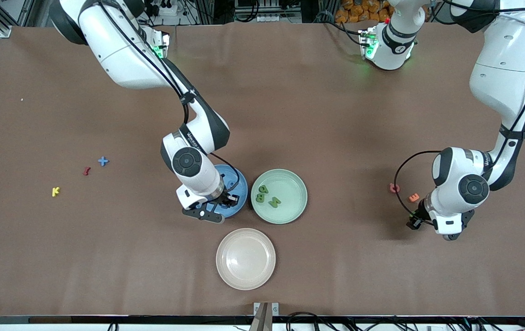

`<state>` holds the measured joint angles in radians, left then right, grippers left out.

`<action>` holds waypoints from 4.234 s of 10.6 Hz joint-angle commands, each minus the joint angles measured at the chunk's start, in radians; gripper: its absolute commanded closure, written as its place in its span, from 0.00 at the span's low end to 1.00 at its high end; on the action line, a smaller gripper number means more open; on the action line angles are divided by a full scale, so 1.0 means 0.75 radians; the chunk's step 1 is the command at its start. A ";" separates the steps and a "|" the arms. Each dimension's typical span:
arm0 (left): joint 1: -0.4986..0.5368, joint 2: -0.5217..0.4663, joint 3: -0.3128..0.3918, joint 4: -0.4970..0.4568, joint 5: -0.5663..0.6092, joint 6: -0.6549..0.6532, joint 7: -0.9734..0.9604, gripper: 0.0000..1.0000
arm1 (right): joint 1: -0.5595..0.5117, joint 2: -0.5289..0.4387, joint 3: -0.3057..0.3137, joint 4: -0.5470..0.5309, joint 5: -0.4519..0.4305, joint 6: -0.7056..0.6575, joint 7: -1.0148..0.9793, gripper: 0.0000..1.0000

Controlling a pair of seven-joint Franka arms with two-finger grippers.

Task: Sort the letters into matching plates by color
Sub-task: 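Carry the blue E to the blue plate while the left gripper holds B, then drop the blue E on the blue plate while the left gripper carries B, then grasp the blue X with the right gripper while the left gripper lowers B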

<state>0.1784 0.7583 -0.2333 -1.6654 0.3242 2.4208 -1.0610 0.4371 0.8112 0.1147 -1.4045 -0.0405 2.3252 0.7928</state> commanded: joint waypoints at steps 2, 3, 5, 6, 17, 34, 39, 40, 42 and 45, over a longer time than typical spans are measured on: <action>-0.007 -0.003 -0.032 0.005 0.022 0.010 -0.035 1.00 | 0.004 0.043 0.005 0.050 -0.034 0.005 0.027 0.36; -0.007 -0.001 -0.043 0.030 0.022 0.010 -0.058 1.00 | 0.002 0.041 0.005 0.050 -0.038 0.004 0.027 0.15; -0.007 -0.003 -0.071 0.056 0.022 0.010 -0.099 1.00 | -0.002 0.037 0.003 0.050 -0.044 -0.002 0.019 0.00; -0.007 -0.003 -0.078 0.063 0.022 0.010 -0.117 1.00 | -0.006 0.035 0.003 0.050 -0.044 -0.002 0.019 0.00; -0.074 -0.041 -0.431 0.102 0.026 0.010 -0.524 1.00 | -0.233 -0.171 -0.014 -0.082 -0.052 -0.163 -0.259 0.00; -0.135 -0.058 -0.718 0.136 0.026 0.010 -0.954 1.00 | -0.738 -0.791 -0.104 -0.906 -0.052 -0.080 -0.838 0.00; -0.270 -0.052 -0.614 0.130 0.040 0.004 -1.004 1.00 | -0.854 -0.885 -0.104 -1.105 -0.044 0.039 -0.830 0.00; -0.285 -0.054 -0.603 0.132 0.038 0.004 -1.013 1.00 | -0.881 -0.893 -0.104 -1.128 -0.034 0.041 -0.824 0.00; -0.289 -0.052 -0.601 0.132 0.042 -0.002 -1.017 1.00 | -0.924 -0.902 -0.106 -1.167 -0.007 0.043 -0.812 0.00; -0.399 -0.048 -0.512 0.130 0.098 -0.008 -1.019 1.00 | -0.955 -0.900 -0.114 -1.210 0.054 0.062 -0.777 0.00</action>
<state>-0.0506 0.7302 -0.6802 -1.5710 0.3547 2.4251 -1.7865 -0.2567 0.1751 0.0197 -2.2590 -0.0464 2.3512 0.1813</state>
